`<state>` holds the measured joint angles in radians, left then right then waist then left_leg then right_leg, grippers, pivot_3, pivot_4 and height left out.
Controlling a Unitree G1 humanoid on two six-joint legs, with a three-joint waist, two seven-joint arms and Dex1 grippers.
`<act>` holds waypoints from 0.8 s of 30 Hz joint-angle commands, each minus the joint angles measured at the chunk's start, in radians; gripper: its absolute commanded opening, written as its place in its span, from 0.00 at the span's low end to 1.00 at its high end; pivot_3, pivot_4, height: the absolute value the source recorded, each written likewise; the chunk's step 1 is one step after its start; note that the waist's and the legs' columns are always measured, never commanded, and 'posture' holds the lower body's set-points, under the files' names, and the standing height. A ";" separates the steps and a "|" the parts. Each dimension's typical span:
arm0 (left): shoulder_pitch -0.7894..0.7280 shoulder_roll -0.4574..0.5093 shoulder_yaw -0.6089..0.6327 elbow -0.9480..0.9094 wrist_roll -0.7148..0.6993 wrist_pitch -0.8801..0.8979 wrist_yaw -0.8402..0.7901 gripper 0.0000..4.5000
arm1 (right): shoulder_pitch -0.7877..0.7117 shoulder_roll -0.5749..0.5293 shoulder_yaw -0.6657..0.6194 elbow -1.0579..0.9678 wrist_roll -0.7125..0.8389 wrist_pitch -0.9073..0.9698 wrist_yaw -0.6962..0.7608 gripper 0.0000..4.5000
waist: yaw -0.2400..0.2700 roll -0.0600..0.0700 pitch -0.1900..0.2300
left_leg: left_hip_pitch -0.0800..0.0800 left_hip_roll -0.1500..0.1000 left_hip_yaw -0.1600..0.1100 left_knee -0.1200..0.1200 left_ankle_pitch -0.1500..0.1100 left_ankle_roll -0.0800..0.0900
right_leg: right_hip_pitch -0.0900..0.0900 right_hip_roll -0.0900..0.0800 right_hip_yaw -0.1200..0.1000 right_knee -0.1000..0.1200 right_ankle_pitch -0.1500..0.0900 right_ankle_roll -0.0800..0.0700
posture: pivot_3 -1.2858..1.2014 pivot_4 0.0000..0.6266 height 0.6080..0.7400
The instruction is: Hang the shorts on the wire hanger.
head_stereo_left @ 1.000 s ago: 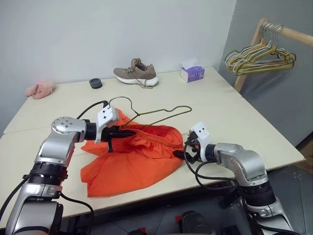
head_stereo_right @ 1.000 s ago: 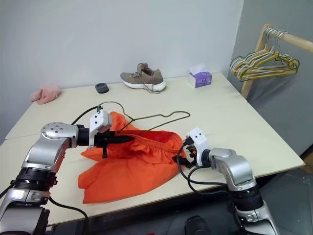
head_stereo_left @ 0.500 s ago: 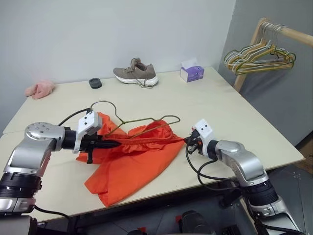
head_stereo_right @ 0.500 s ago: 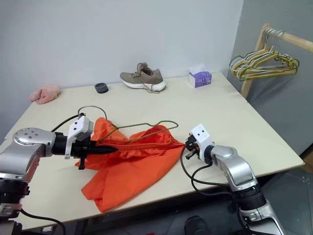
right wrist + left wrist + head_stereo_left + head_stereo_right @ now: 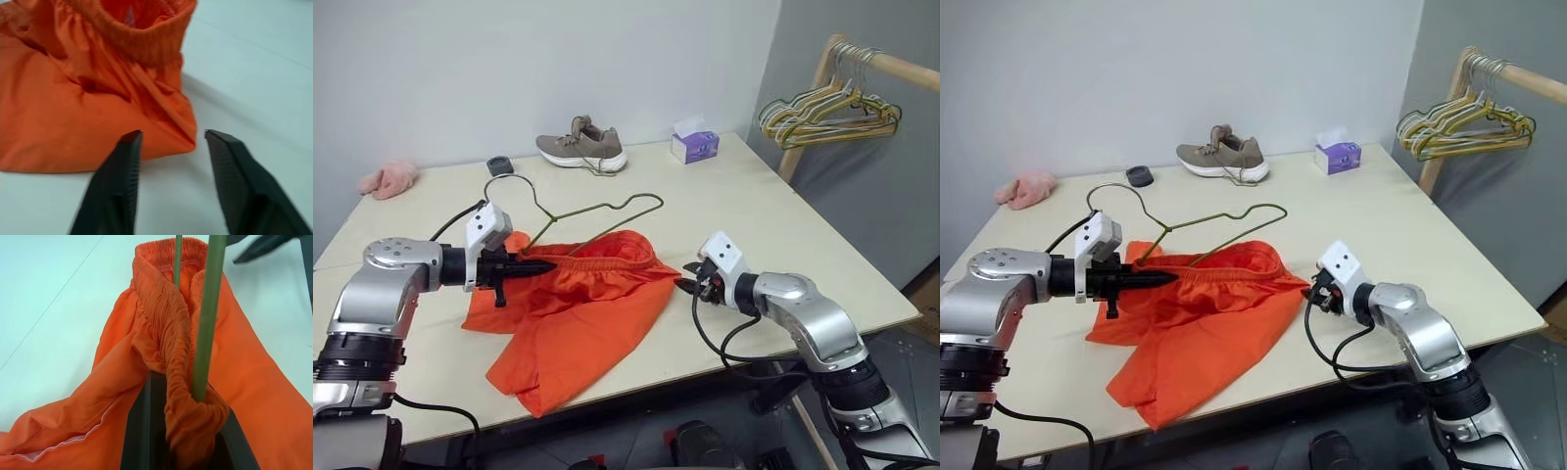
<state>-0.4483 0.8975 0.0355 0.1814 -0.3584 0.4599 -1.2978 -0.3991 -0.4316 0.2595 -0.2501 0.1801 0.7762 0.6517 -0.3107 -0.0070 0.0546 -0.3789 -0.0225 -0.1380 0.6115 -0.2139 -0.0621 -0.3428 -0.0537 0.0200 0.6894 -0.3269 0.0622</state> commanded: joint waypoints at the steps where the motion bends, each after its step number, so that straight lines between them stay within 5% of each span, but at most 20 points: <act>1: -0.025 0.003 0.026 -0.006 -0.017 -0.002 0.002 0.00 | -0.036 0.023 -0.002 -0.049 0.015 0.015 -0.012 0.76 | 0.001 0.000 0.000 | 0.000 0.000 0.000 0.000 0.000 0.000 | 0.000 0.000 0.000 0.000 0.000 0.000 | 0.39 0.00 1.00; 4: -0.027 0.001 0.024 -0.004 -0.017 -0.004 0.000 0.00 | -0.062 0.062 -0.008 -0.016 0.011 0.040 -0.038 0.99 | 0.001 0.000 0.000 | 0.000 0.000 0.000 0.000 0.000 0.000 | 0.000 0.000 0.000 0.000 0.000 0.000 | 0.40 0.00 1.00; 15: -0.037 -0.011 0.010 -0.005 -0.011 -0.013 -0.009 0.00 | -0.244 0.178 0.037 0.400 -0.057 -0.074 -0.042 0.99 | -0.001 0.000 0.000 | 0.000 0.000 0.000 0.000 0.000 0.000 | 0.000 0.000 0.000 0.000 0.000 0.000 | 0.40 0.00 1.00; 18: -0.035 -0.013 0.009 -0.011 -0.012 -0.011 -0.009 0.00 | -0.284 0.216 0.023 0.491 -0.054 -0.103 -0.046 0.86 | -0.002 0.000 0.000 | 0.000 0.000 0.000 0.000 0.000 0.000 | 0.000 0.000 0.000 0.000 0.000 0.000 | 0.40 0.00 1.00; 24: -0.018 -0.012 0.016 -0.028 -0.016 -0.006 -0.004 0.00 | -0.288 0.249 0.002 0.512 -0.058 -0.145 -0.063 0.38 | -0.002 0.000 0.000 | 0.000 0.000 -0.001 0.000 0.000 0.000 | 0.000 0.000 0.000 0.001 0.000 0.000 | 0.40 0.00 1.00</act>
<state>-0.4571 0.8799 0.0321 0.1865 -0.3558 0.4548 -1.3010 -0.6599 -0.1915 0.2923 0.2886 0.1215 0.6610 0.5993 -0.3132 -0.0070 0.0546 -0.3787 -0.0229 -0.1385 0.6115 -0.2138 -0.0621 -0.3428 -0.0538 0.0203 0.6906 -0.3266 0.0619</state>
